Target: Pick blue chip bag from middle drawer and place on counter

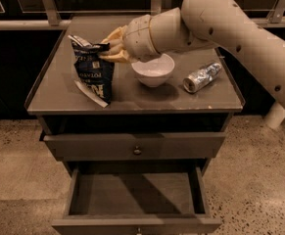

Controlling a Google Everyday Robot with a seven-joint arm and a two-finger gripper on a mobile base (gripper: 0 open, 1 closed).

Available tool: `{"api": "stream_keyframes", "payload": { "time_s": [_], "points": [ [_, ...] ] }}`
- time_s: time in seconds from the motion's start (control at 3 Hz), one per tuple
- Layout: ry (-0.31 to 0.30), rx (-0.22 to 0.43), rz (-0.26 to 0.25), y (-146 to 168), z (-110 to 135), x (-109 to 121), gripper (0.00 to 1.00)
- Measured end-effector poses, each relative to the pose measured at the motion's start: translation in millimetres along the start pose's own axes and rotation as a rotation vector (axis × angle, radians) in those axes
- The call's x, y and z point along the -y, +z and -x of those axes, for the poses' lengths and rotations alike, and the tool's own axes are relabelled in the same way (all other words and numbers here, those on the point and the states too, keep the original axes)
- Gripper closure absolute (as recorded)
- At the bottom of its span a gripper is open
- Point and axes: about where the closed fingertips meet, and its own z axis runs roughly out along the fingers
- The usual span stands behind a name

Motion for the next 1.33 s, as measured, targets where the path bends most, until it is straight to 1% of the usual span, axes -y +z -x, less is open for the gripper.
{"api": "stream_keyframes", "payload": {
  "time_s": [0.33, 1.33],
  "points": [
    [0.002, -0.002, -0.007, 0.6, 0.0, 1.6, 0.82],
    [0.002, -0.001, -0.007, 0.6, 0.0, 1.5, 0.12]
  ]
}}
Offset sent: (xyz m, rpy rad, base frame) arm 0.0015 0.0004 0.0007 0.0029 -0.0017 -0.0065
